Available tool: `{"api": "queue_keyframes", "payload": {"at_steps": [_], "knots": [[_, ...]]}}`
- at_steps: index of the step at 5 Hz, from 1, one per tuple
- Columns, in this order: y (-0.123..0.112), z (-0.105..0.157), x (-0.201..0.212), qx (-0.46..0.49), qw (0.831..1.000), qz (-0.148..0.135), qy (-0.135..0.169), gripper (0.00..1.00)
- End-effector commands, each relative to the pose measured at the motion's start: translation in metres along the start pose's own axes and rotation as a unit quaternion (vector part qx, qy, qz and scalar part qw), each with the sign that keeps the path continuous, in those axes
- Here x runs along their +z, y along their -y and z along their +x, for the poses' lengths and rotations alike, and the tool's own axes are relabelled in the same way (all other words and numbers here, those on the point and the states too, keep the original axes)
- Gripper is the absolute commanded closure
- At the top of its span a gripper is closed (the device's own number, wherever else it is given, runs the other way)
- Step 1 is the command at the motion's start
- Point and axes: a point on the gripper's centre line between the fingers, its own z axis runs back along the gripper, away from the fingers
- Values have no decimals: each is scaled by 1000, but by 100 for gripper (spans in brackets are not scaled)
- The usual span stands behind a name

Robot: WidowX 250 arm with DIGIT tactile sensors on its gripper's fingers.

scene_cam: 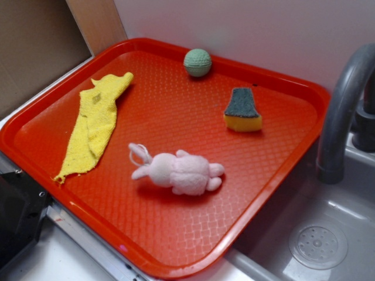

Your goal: Grab the pink bunny.

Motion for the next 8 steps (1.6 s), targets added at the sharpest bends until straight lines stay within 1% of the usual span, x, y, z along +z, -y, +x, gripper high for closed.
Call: {"api": "queue_keyframes", "payload": {"at_steps": [1, 2, 3, 4, 5, 6, 8], "knots": [[0, 0, 0, 0, 1000, 0, 0, 0], [23, 20, -19, -108, 994, -19, 27, 0], [53, 32, -36, -211, 976, -18, 59, 0], [82, 41, -53, -281, 956, -33, 76, 0], [103, 53, -73, -299, 951, -32, 72, 0], [126, 58, -96, -331, 941, -28, 60, 0], [139, 58, -140, -342, 940, 0, 19, 0]]}}
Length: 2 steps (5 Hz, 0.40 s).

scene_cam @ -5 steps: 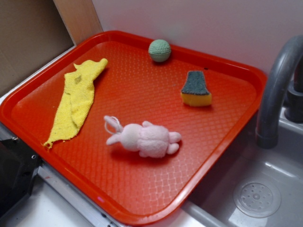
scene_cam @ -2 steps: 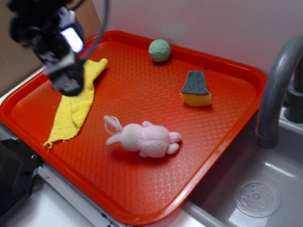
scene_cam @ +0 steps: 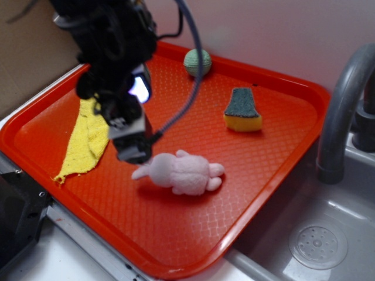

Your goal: Grab the pink bunny.

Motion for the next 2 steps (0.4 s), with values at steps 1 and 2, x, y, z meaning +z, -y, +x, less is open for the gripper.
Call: {"api": "queue_keyframes", "payload": {"at_steps": [1, 2], "knots": [[8, 6, -37, -10, 999, 23, -24, 0], [7, 4, -60, -16, 998, 34, -51, 0]]}}
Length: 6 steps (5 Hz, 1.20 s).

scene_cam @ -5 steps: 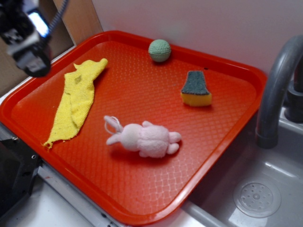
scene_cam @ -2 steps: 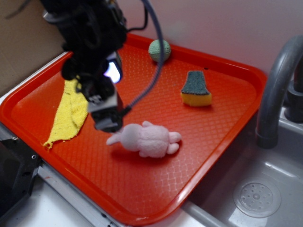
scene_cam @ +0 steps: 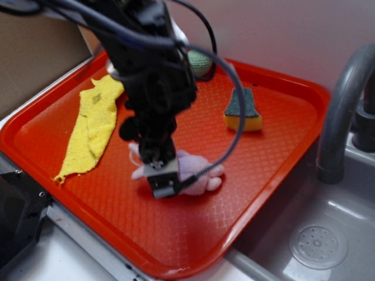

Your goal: Grab the pink bunny.

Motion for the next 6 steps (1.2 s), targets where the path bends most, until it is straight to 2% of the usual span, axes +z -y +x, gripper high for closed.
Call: {"api": "queue_keyframes", "payload": {"at_steps": [1, 2, 3, 4, 5, 6], "knots": [[0, 0, -30, 4, 999, 27, -17, 0], [1, -2, -53, -10, 999, 28, -45, 0], [1, -5, -47, 5, 999, 26, -35, 100], [-5, -6, -31, 27, 999, 36, -20, 100], [-22, -10, 12, 120, 990, 68, 10, 100], [-51, -22, 61, 242, 965, 101, 13, 100]]}}
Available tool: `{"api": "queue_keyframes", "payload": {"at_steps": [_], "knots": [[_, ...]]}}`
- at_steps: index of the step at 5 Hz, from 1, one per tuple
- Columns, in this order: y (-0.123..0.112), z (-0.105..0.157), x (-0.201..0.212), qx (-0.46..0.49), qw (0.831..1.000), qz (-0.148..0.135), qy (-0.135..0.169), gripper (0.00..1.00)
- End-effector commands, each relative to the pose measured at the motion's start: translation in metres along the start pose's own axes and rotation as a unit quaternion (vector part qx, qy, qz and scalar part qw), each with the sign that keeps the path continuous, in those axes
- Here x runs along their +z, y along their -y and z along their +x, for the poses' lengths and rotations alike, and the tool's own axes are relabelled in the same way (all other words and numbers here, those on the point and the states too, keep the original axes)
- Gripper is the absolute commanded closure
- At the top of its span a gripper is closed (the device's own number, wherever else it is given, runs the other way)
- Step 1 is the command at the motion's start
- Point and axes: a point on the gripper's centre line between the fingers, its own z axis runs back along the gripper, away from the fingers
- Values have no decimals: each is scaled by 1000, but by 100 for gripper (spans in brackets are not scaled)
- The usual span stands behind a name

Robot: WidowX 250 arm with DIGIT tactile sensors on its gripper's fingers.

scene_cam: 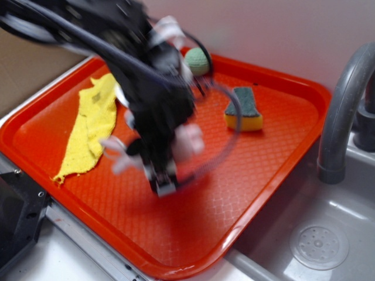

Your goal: Grab the pink bunny.

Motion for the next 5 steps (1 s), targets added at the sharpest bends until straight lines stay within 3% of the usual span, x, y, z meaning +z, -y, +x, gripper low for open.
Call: {"api": "queue_keyframes", "payload": {"at_steps": [1, 2, 3, 4, 5], "knots": [[-61, -13, 90, 222, 975, 22, 18, 100], [-96, -35, 129, 294, 955, -1, 32, 100], [-115, -47, 144, 325, 945, -22, 45, 100], [-138, -56, 147, 321, 943, -70, 57, 100], [-142, -50, 140, 318, 944, -70, 48, 100]]}}
